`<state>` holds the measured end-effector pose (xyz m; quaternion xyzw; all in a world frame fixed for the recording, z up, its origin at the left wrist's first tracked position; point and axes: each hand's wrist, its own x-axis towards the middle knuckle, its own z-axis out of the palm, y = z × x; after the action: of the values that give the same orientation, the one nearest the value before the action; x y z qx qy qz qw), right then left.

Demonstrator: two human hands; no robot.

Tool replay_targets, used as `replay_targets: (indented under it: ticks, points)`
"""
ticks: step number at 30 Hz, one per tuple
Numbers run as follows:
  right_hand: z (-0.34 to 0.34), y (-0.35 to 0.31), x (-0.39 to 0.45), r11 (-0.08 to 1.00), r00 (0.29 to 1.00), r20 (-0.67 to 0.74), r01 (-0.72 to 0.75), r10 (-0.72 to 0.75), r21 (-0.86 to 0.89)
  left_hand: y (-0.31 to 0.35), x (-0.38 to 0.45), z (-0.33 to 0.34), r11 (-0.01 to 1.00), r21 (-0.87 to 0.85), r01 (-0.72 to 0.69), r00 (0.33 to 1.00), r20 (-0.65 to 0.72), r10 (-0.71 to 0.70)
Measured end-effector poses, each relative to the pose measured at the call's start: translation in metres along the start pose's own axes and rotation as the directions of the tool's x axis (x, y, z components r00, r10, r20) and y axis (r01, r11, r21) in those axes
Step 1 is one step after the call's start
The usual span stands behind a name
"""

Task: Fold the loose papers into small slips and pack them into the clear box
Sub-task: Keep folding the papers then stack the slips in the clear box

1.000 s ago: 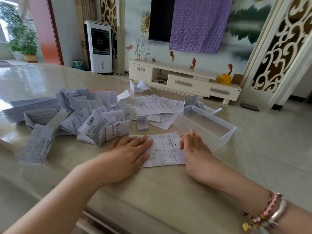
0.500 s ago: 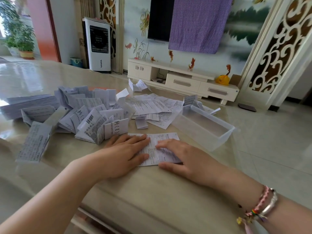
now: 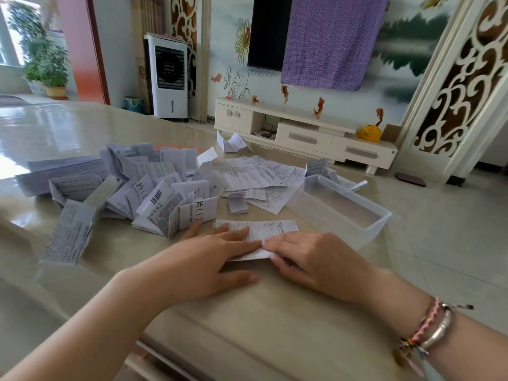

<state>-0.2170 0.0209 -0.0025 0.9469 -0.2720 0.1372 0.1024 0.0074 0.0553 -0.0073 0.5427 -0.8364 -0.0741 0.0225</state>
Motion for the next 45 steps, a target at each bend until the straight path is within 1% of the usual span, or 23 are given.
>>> replay_targets:
  ticks: [3,4,6,8,9,10,11,12,13,14,16,17,19,21,23,26,32,35,38,40,42,44,45]
  points:
    - [0.001,0.004,-0.001,1.000,1.000,-0.014,0.017,-0.017,-0.009,-0.003,0.002,0.008,0.996,0.079,-0.038,0.991,-0.123,0.048]
    - [0.002,0.005,-0.001,1.000,1.000,-0.021,0.019,-0.019,-0.010,-0.003,0.002,0.011,0.995,0.080,-0.059,0.983,-0.170,0.071]
    - [0.003,0.008,-0.003,1.000,0.999,-0.038,-0.001,0.001,0.022,-0.003,0.003,0.012,0.994,-0.010,-0.111,0.965,-0.240,0.106]
    - [0.002,0.010,-0.004,0.993,0.994,-0.083,-0.068,0.077,0.101,-0.004,0.005,0.010,0.984,-0.106,-0.142,0.961,-0.254,0.112]
    - [0.000,0.010,-0.003,0.978,0.986,-0.097,-0.118,0.137,0.175,-0.006,0.006,0.009,0.978,-0.147,-0.146,0.959,-0.265,0.103]
    - [-0.002,0.011,-0.001,0.945,0.973,-0.100,-0.175,0.210,0.276,-0.006,0.007,0.008,0.970,-0.199,-0.141,0.952,-0.296,0.077]
    - [-0.004,0.013,0.002,0.894,0.953,-0.095,-0.233,0.289,0.382,-0.007,0.009,0.006,0.955,-0.271,-0.118,0.941,-0.337,0.021]
    - [-0.004,0.014,0.006,0.845,0.930,-0.088,-0.282,0.358,0.454,-0.007,0.010,0.005,0.931,-0.355,-0.084,0.928,-0.369,-0.057]
    - [-0.005,0.015,0.011,0.818,0.912,-0.079,-0.321,0.403,0.477,-0.007,0.012,0.005,0.901,-0.432,-0.042,0.914,-0.381,-0.139]
    - [-0.004,0.016,0.016,0.820,0.901,-0.073,-0.354,0.429,0.451,-0.006,0.014,0.004,0.872,-0.490,0.004,0.901,-0.376,-0.215]
    - [-0.001,0.016,0.026,0.866,0.895,-0.064,-0.407,0.442,0.292,-0.004,0.018,0.003,0.838,-0.539,0.089,0.864,-0.376,-0.334]
    - [0.000,0.015,0.031,0.882,0.896,-0.055,-0.421,0.441,0.213,-0.003,0.021,0.003,0.825,-0.551,0.120,0.844,-0.382,-0.378]
    - [0.004,0.015,0.041,0.891,0.896,-0.010,-0.439,0.443,0.117,0.001,0.025,0.002,0.798,-0.577,0.173,0.812,-0.374,-0.447]
    - [0.011,0.016,0.049,0.875,0.877,0.070,-0.480,0.476,0.061,0.006,0.028,0.001,0.796,-0.546,0.260,0.798,-0.342,-0.496]
    - [0.018,0.019,0.053,0.846,0.844,0.131,-0.530,0.520,0.052,0.011,0.032,0.000,0.827,-0.440,0.349,0.798,-0.322,-0.509]
    - [0.025,0.021,0.053,0.838,0.831,0.138,-0.546,0.538,0.022,0.019,0.035,0.000,0.858,-0.294,0.421,0.798,-0.330,-0.505]
    - [0.031,0.023,0.055,0.844,0.833,0.159,-0.536,0.529,-0.002,0.027,0.041,0.001,0.864,-0.114,0.490,0.811,-0.304,-0.500]
    - [0.032,0.024,0.056,0.846,0.833,0.164,-0.533,0.528,-0.022,0.026,0.041,0.000,0.862,-0.074,0.502,0.815,-0.294,-0.500]
    - [0.033,0.022,0.057,0.841,0.825,0.168,-0.539,0.540,-0.057,0.027,0.040,0.002,0.865,-0.068,0.498,0.810,-0.321,-0.491]
    - [0.032,0.021,0.057,0.823,0.812,0.135,-0.557,0.567,-0.110,0.028,0.038,0.002,0.864,-0.060,0.500,0.797,-0.358,-0.486]
    - [0.033,0.019,0.055,0.814,0.822,0.021,-0.558,0.569,-0.162,0.026,0.038,0.004,0.871,-0.011,0.491,0.798,-0.394,-0.455]
    - [0.037,0.013,0.055,0.842,0.860,-0.126,-0.511,0.495,-0.173,0.024,0.039,0.005,0.899,0.032,0.437,0.815,-0.436,-0.381]
    - [0.040,0.009,0.055,0.863,0.873,-0.175,-0.481,0.455,-0.156,0.024,0.039,0.005,0.916,0.045,0.399,0.830,-0.442,-0.340]
